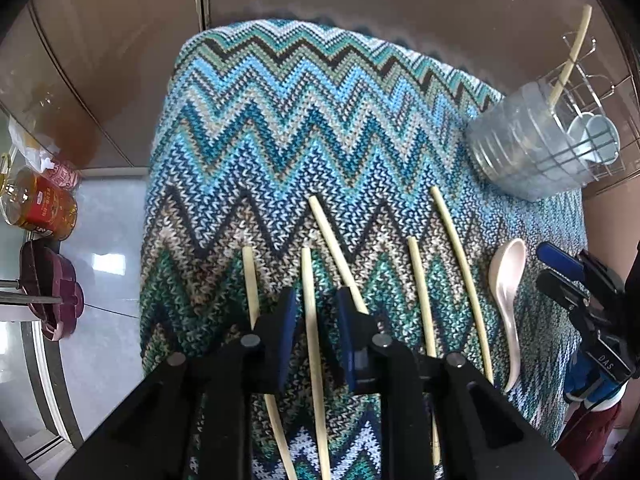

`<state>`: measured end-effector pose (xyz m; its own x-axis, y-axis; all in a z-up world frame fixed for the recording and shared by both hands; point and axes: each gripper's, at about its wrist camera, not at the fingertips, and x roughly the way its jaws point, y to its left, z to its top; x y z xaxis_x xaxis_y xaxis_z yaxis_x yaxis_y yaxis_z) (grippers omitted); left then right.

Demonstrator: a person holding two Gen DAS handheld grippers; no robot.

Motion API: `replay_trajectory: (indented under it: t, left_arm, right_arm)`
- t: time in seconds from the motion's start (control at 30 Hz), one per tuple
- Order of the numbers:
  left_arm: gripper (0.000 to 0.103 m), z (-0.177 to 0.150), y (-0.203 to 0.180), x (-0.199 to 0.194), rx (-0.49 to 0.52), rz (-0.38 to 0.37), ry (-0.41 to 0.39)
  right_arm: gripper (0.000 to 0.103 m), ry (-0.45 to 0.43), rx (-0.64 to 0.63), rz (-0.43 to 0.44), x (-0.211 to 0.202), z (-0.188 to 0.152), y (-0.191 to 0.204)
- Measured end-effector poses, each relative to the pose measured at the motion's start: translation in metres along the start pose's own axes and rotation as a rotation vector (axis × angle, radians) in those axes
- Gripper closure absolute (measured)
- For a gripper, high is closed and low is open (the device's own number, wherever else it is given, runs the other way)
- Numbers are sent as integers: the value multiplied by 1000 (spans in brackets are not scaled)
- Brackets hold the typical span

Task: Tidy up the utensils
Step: 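Grasp a white spoon with the right tool while the left tool grasps a chopstick, then carry the spoon and chopstick toward the utensil holder with both tools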

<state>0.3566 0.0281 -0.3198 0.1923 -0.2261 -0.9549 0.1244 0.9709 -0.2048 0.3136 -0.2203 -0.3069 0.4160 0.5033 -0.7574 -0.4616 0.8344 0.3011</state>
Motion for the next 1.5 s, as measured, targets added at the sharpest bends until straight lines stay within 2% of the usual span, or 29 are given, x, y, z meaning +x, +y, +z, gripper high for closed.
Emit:
replay_trajectory:
  t: [0.3, 0.5, 0.6, 0.73, 0.9, 1.07, 1.5]
  left_arm:
    - [85, 8, 2, 7, 6, -15, 34]
    - [89, 14, 0, 11, 26, -7, 42]
    - [90, 16, 0, 12, 28, -6, 48]
    - [91, 12, 1, 10, 34, 8, 48]
    - [95, 10, -7, 10, 11, 24, 33]
    - [98, 1, 3, -1, -15, 20, -11]
    - [98, -33, 9, -52, -36, -53, -160]
  right_arm:
    - [68, 90, -88, -8, 21, 10, -1]
    - [72, 138, -139, -7, 40, 17, 3]
    - [77, 170, -174, -8, 53, 21, 11]
    - [90, 192, -218, -7, 60, 19, 20]
    - [94, 172, -271, -41, 55, 17, 34]
    - [96, 127, -285, -78, 39, 12, 44]
    - [96, -17, -271, -156, -29, -13, 78]
